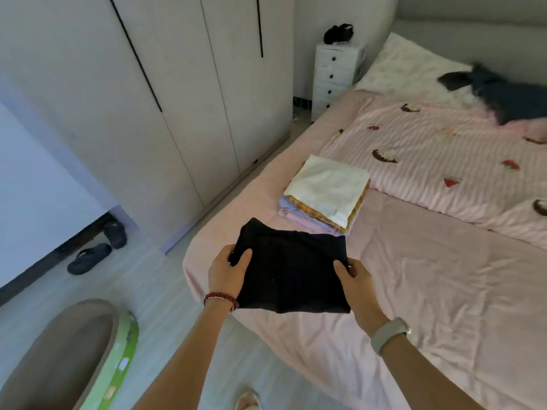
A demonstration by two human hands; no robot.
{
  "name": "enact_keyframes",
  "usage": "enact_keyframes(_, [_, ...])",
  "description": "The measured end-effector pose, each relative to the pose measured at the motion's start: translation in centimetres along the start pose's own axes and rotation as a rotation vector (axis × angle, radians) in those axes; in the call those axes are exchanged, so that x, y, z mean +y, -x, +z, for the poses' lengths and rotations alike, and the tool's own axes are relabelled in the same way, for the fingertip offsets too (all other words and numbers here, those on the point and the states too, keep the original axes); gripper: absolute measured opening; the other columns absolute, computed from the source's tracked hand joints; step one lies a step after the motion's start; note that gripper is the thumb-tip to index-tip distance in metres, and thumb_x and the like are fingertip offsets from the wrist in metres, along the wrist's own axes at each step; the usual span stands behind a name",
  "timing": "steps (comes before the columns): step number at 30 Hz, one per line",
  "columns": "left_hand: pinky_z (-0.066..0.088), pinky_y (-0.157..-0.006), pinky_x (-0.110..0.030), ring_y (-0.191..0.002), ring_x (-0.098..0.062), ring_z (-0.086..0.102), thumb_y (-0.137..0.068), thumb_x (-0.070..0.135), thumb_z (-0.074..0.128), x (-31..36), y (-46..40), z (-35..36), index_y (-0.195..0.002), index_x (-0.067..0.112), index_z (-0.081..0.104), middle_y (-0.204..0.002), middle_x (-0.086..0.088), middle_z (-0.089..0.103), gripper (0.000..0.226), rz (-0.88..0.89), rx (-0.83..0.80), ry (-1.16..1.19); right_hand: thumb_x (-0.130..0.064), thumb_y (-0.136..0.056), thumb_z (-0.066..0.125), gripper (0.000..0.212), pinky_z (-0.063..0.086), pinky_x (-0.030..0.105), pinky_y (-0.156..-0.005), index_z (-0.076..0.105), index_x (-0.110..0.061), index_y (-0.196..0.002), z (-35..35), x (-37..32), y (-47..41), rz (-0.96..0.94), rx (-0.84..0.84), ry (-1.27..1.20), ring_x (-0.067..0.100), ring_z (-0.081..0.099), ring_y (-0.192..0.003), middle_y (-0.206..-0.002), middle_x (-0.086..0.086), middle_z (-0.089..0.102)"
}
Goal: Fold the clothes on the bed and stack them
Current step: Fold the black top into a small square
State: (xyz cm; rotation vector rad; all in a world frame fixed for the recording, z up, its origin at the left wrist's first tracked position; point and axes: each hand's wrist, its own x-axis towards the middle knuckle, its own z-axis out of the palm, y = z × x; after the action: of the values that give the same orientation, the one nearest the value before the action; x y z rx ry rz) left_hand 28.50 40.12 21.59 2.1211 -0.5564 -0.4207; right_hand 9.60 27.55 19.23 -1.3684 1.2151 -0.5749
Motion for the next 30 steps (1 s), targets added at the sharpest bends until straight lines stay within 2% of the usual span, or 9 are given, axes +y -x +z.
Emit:
enact_keyframes(2, [0.037,-0.069,-0.021,-0.079,-0.014,0.049,-0.091,0.034,0.054,0.7,-4.7,-0.2,-0.1,0.017,0.056,-0.087,0.003,0.056,0.019,0.073,-0.077,-0.056,-0.027,-0.094,0.051,0.025,0.043,0.02,-0.064,0.053,-0.012,-0.114,1.8,-1.0,-1.3,0.04,0.085,-0.075,0.01,0.056,-0.082,-0.095,-0.003,0.059])
enact_keyframes(5, [0.038,-0.071,-0.026,-0.083,-0.018,0.052,-0.09,0.032,0.056,2.3,-11.0,1.0,-0.101,0.014,0.057,-0.089,0.001,0.059,0.021,0.126,-0.212,-0.032,-0.027,-0.094,0.051,0.023,0.045,0.024,-0.067,0.051,-0.014,-0.113,3.2,-2.4,-3.6,0.07,0.177,-0.152,0.013,0.058,-0.085,-0.096,-0.001,0.06])
enact_keyframes(9, [0.036,-0.061,-0.021,-0.079,-0.017,0.051,-0.089,0.028,0.057,5.5,-17.8,5.0,-0.092,0.016,0.058,-0.081,0.005,0.057,0.013,0.197,-0.357,0.007,-0.027,-0.094,0.05,0.021,0.044,0.027,-0.071,0.049,-0.016,-0.112,3.3,-3.8,-8.1,0.095,0.32,-0.204,0.014,0.057,-0.085,-0.096,-0.001,0.059])
enact_keyframes(15, [0.04,-0.072,-0.03,-0.086,-0.021,0.053,-0.09,0.025,0.055,10.0,-27.4,13.4,-0.096,0.013,0.056,-0.094,-0.003,0.059,0.014,0.208,-0.512,0.066,-0.026,-0.095,0.048,0.023,0.042,0.03,-0.076,0.049,-0.014,-0.115,2.1,-4.9,-19.2,0.111,0.46,-0.196,0.014,0.054,-0.086,-0.094,-0.005,0.057])
enact_keyframes(20, [0.039,-0.072,-0.031,-0.082,-0.022,0.05,-0.093,0.02,0.052,10.9,-34.9,20.8,-0.091,0.009,0.054,-0.09,-0.007,0.057,0.012,0.179,-0.515,0.062,-0.025,-0.095,0.048,0.027,0.042,0.026,-0.074,0.051,-0.012,-0.118,1.1,-4.3,-30.0,0.116,0.485,-0.154,0.01,0.054,-0.083,-0.089,-0.01,0.056])
enact_keyframes(24, [0.037,-0.071,-0.03,-0.083,-0.022,0.049,-0.094,0.02,0.049,10.1,-39.1,25.8,-0.094,0.008,0.052,-0.09,-0.008,0.054,0.012,0.165,-0.513,0.028,-0.026,-0.096,0.046,0.024,0.038,0.012,-0.059,0.051,-0.014,-0.116,0.9,-2.6,-36.0,0.143,0.494,-0.121,-0.001,0.052,-0.078,-0.087,-0.016,0.054])
enact_keyframes(26, [0.037,-0.071,-0.032,-0.084,-0.025,0.049,-0.095,0.019,0.047,8.9,-40.5,27.5,-0.096,0.006,0.051,-0.092,-0.01,0.054,0.013,0.131,-0.503,-0.013,-0.026,-0.096,0.046,0.025,0.036,0.009,-0.057,0.052,-0.013,-0.117,0.9,-1.6,-37.9,0.17,0.483,-0.078,-0.001,0.052,-0.078,-0.088,-0.015,0.055])
enact_keyframes(28, [0.039,-0.075,-0.034,-0.091,-0.029,0.05,-0.095,0.018,0.046,7.7,-41.3,28.8,-0.107,0.003,0.051,-0.102,-0.015,0.055,0.02,0.089,-0.496,-0.104,-0.026,-0.095,0.048,0.028,0.037,0.012,-0.059,0.051,-0.012,-0.12,1.1,-0.5,-39.0,0.243,0.473,-0.054,0.009,0.054,-0.082,-0.096,-0.006,0.057])
enact_keyframes(30, [0.041,-0.089,-0.042,-0.107,-0.033,0.05,-0.094,0.02,0.048,6.9,-41.4,29.6,-0.125,0.006,0.046,-0.121,-0.016,0.051,0.034,0.148,-0.412,-0.287,-0.025,-0.092,0.053,0.032,0.041,0.021,-0.068,0.047,-0.012,-0.121,1.6,0.1,-39.1,0.309,0.511,-0.035,0.017,0.054,-0.092,-0.107,0.0,0.054])
